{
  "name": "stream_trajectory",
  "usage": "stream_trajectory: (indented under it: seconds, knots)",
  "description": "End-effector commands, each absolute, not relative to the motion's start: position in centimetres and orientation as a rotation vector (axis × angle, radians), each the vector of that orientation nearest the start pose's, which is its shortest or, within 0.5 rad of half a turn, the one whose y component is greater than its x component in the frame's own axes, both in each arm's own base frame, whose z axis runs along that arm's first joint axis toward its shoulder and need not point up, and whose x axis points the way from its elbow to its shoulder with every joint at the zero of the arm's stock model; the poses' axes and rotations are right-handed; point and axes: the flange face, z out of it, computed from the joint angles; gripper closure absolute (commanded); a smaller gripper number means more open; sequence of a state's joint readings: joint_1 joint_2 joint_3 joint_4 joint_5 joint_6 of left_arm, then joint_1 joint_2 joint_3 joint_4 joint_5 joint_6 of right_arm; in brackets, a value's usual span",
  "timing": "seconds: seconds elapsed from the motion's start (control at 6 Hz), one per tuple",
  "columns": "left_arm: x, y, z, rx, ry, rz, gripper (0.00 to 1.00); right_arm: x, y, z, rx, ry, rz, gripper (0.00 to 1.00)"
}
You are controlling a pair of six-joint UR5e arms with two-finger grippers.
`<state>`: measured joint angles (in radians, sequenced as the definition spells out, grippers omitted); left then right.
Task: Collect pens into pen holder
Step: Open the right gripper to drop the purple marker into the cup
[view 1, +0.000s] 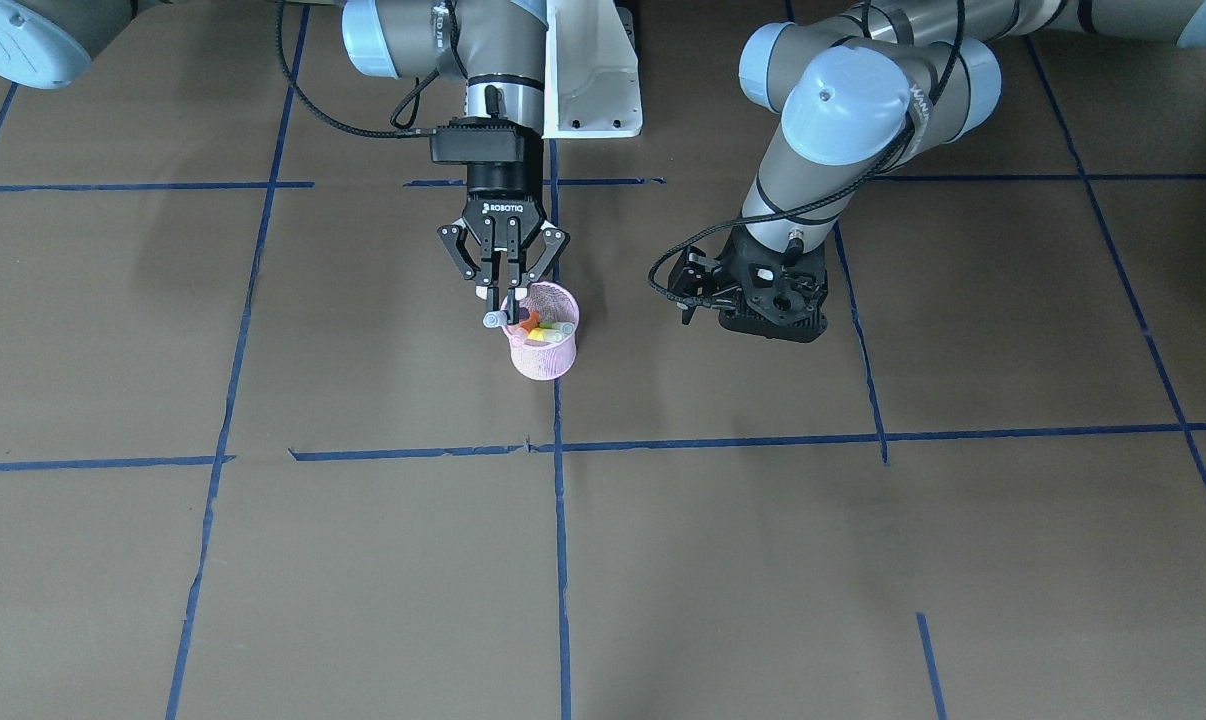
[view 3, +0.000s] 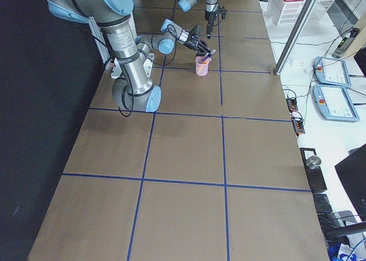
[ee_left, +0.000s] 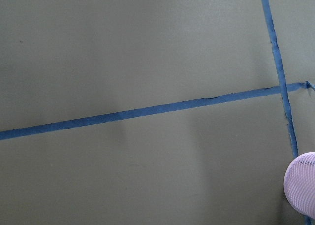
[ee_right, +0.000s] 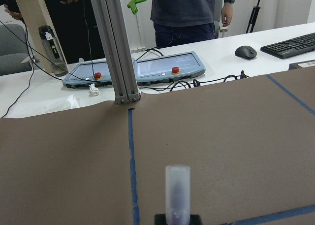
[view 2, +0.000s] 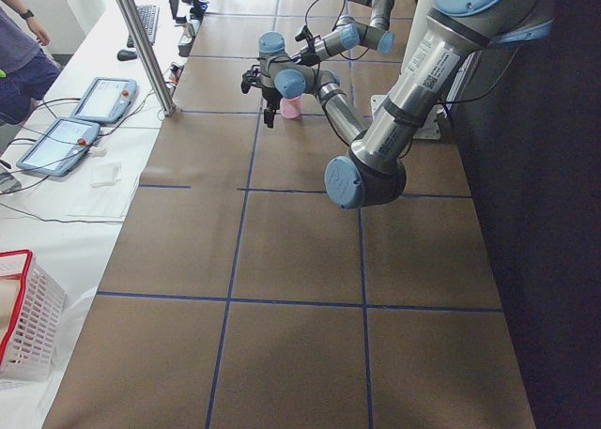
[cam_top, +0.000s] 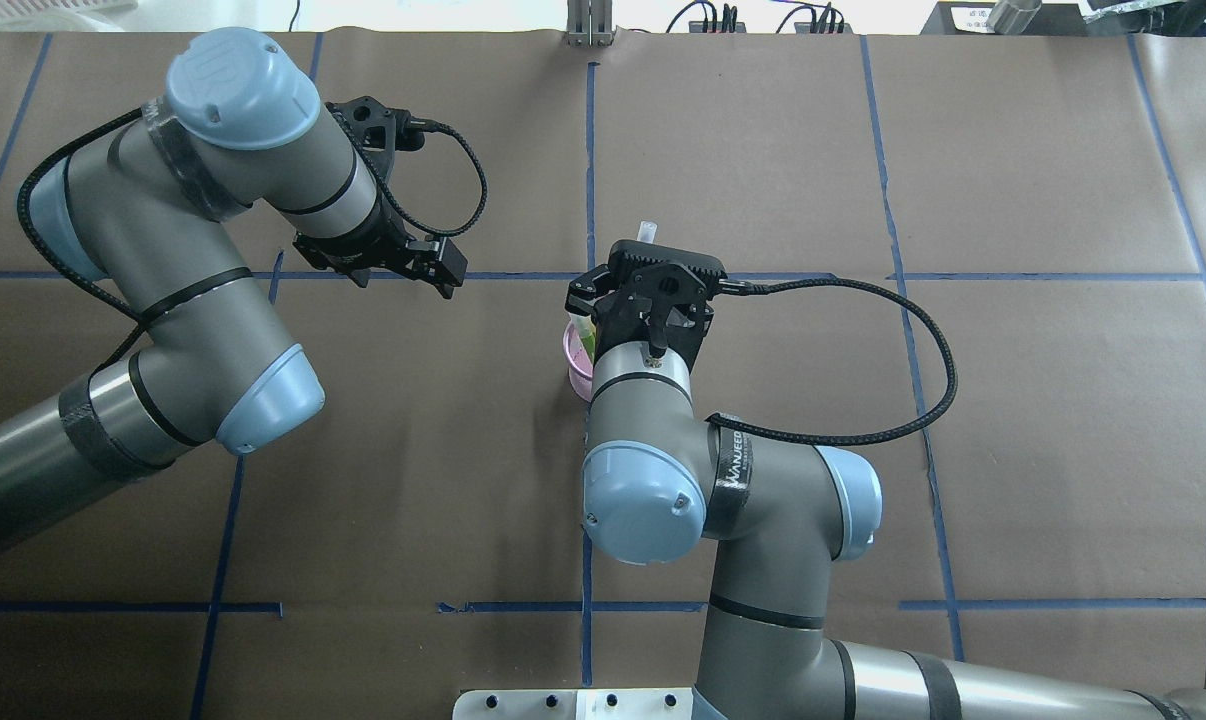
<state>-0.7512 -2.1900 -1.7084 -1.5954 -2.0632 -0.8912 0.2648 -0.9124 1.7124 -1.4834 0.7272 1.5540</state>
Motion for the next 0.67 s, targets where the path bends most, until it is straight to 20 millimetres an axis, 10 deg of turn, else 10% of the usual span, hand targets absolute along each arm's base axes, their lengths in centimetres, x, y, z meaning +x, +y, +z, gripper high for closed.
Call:
stream_trajectory:
  seconds: [0.0, 0.17, 0.5]
  knots:
    - [42.6, -51.6, 23.0, 0.151, 0.885, 0.126, 0.01, -57.9, -36.2, 18.5, 0.913, -0.716, 0.585, 0.63]
    - [42.7, -51.6, 23.0, 0.151, 0.885, 0.127, 0.01, -58.0, -36.1, 18.3, 0.908, -0.721, 0.582, 0.01]
    - [42.7, -51.6, 23.0, 0.149, 0.886, 0.128, 0.01, -57.4, -36.5, 17.3, 0.786, -0.771, 0.529, 0.00]
